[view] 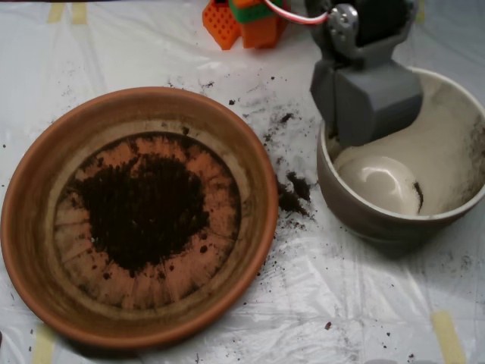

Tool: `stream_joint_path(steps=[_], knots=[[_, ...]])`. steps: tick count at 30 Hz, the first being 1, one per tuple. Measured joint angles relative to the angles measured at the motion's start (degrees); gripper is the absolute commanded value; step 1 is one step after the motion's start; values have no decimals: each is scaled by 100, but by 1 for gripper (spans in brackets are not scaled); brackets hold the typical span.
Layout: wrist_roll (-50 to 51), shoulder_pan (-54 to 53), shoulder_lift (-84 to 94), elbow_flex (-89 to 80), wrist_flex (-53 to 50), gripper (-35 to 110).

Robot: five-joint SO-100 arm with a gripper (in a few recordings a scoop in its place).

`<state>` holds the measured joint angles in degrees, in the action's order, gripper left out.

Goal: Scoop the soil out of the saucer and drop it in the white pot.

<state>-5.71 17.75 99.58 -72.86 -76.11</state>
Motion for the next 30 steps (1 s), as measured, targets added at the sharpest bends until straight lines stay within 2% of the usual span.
stream_joint_path(steps=[2, 5, 8, 13, 30], knots=[[-62, 220, -141, 114, -141, 4], [-97, 475, -334, 158, -264, 23], [-185, 571, -404, 158, -264, 33], [-202, 589, -475, 167, -299, 37], [9, 703, -492, 167, -299, 35]])
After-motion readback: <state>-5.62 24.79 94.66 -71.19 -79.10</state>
